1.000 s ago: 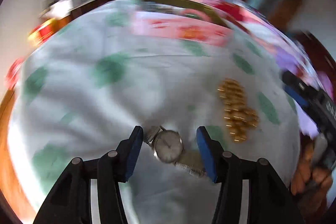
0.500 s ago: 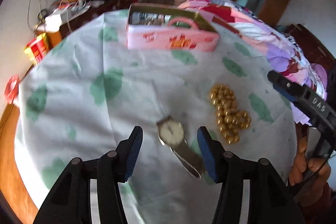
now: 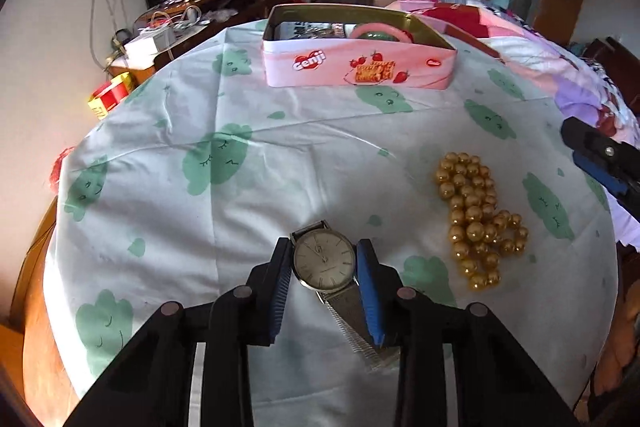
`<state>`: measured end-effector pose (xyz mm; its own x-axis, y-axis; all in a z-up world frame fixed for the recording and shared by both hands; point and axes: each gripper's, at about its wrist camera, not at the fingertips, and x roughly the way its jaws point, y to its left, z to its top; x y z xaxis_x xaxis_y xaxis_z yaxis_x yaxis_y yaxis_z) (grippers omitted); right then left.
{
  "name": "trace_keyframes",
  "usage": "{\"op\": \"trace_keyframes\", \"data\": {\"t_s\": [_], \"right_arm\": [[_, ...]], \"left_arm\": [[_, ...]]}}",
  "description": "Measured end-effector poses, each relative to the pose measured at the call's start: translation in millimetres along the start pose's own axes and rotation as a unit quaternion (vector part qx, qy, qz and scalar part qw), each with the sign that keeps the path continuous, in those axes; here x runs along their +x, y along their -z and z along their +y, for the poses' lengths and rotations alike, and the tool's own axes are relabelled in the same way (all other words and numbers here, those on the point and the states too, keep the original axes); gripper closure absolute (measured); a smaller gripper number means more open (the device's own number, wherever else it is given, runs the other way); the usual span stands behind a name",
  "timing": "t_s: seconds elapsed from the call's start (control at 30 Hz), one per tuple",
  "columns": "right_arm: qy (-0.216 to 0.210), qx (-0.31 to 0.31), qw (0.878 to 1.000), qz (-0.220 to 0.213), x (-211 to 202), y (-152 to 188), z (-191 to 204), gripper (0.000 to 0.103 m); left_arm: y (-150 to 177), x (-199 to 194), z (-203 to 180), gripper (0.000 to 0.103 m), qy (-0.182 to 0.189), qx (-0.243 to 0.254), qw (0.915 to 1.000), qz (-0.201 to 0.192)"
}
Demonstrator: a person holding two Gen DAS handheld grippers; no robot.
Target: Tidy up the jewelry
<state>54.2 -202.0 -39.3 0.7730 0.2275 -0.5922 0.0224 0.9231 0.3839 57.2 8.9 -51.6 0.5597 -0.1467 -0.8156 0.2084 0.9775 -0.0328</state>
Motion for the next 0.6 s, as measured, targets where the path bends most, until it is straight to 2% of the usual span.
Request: {"op": "trace_keyframes", "data": {"t_s": [0.13, 0.23, 0.4, 0.6], "right_arm": [[0.0, -0.004, 1.0, 0.007, 3.9, 1.5, 2.6, 0.041], [0.0, -0.013, 1.0, 0.012, 5.4, 3.6, 5.6, 0.041], [0.0, -0.022, 0.999, 0.029, 10.7, 7.3, 8.1, 0.041], [-0.013, -0.052, 0.997, 0.062, 22.7, 15.1, 25.6, 0.041]], "left_arm": [[5.6, 0.6, 9.3, 0.07, 0.024, 0.003, 0.9994, -0.026], [8.3, 0.7, 13.5, 0.07, 0.049, -0.015, 0.998, -0.037], [1.8, -14.9, 19.4, 0.07, 0.058, -0.028, 0.9951, -0.076], [-10.7, -33.5, 33.9, 0.07, 0.047, -0.036, 0.9917, -0.114]]}}
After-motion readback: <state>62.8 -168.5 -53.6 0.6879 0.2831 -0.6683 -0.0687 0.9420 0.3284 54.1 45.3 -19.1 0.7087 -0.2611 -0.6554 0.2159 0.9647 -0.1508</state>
